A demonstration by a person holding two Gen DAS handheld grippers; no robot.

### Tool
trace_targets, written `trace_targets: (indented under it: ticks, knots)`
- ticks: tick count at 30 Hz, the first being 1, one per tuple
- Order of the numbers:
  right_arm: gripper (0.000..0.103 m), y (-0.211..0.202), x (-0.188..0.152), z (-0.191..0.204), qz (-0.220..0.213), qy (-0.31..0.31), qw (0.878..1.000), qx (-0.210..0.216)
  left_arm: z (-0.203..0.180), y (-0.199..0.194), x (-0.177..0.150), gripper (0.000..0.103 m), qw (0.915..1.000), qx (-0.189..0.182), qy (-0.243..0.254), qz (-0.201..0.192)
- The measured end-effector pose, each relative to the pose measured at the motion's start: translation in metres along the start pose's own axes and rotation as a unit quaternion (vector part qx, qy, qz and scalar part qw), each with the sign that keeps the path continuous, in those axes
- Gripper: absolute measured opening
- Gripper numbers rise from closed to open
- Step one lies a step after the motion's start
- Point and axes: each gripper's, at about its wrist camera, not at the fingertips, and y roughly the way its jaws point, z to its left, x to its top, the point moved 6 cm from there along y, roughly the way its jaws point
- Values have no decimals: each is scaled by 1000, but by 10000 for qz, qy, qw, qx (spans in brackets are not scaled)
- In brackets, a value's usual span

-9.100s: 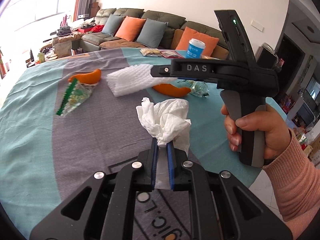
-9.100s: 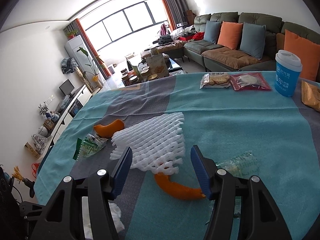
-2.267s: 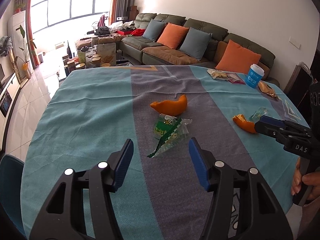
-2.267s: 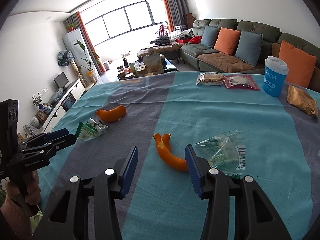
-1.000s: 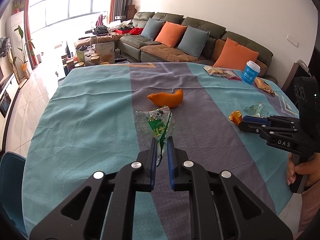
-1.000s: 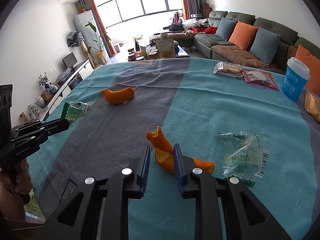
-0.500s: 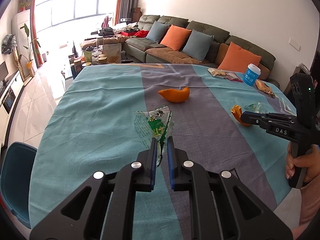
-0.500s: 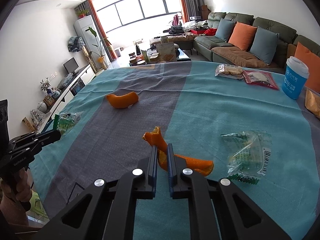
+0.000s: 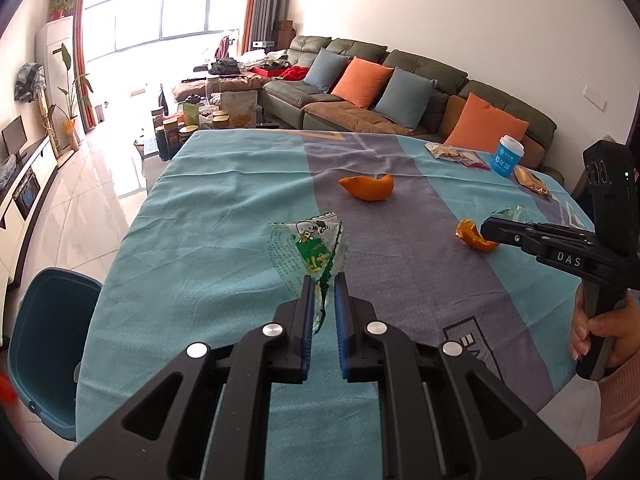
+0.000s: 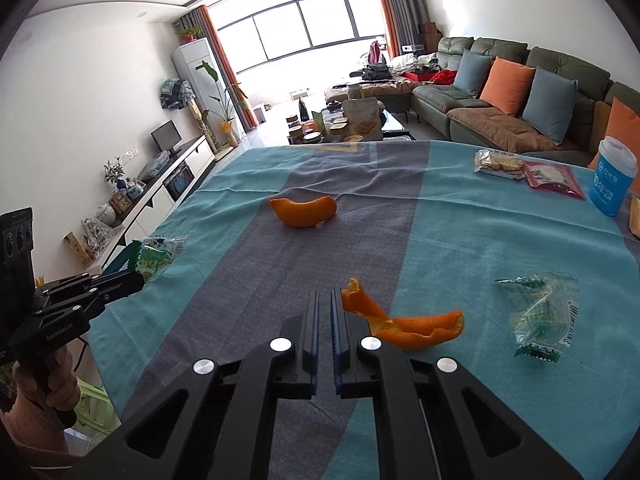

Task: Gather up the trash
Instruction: 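Grasp the orange peel with the right tool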

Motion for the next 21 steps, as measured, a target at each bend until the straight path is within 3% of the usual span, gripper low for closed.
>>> trace_targets:
  ticks: [2,8,16,21]
  knots:
    - [33,-3,0,-8,-47,35,9998,-212,2,0,-2,10,10000,-4,-31,11]
    - [45,-5,-6,-28,-2,135,9978,-654,6,-1,-4,10,10000,-18,-83,21]
    - [49,10,-12,-28,319,-103,9960,-826,7,1,-6,10,9999,-37,-105,39]
    - [32,12,-14,-21,343,-316,9948,-909,7,2,-8,10,9999,-57,-134,61]
